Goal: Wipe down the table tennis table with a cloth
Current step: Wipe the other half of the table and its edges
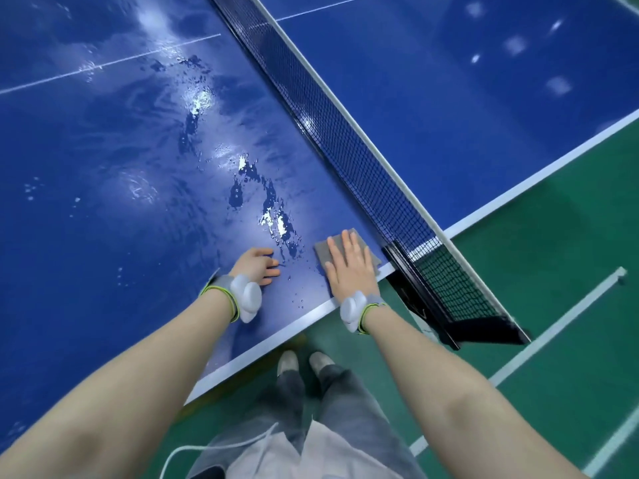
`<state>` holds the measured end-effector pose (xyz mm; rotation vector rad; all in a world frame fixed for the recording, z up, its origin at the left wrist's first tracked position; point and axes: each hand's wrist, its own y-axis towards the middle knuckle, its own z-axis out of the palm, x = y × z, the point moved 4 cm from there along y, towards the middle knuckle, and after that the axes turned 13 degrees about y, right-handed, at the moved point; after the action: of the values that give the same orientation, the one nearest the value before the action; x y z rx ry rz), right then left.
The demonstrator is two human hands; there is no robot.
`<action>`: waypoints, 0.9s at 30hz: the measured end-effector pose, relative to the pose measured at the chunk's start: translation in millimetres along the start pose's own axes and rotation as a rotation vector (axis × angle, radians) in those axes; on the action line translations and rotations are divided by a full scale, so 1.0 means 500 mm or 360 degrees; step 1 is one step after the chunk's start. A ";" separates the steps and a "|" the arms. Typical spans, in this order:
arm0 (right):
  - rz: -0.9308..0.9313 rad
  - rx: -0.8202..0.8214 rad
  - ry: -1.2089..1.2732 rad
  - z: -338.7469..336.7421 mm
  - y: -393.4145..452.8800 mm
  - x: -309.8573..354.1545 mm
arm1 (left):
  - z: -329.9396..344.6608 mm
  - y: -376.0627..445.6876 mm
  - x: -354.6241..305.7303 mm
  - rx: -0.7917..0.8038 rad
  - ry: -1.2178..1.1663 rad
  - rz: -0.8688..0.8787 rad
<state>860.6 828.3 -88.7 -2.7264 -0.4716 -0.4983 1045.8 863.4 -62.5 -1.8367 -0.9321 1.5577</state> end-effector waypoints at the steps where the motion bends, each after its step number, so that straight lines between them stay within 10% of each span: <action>1: 0.0041 -0.0044 -0.0008 -0.005 -0.001 -0.017 | -0.008 0.002 0.002 -0.0014 -0.0014 0.0007; 17: -0.0211 -0.0133 -0.0143 0.030 -0.007 0.020 | -0.030 0.022 0.043 -0.0196 -0.0213 0.0106; 27: 0.0163 -0.0257 -0.0079 0.021 0.034 0.023 | -0.039 0.027 0.047 -0.0167 -0.0288 0.0122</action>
<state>880.0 820.1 -98.0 -2.9053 -0.3143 -0.4614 1069.2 874.6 -83.8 -1.8454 -1.0538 1.7761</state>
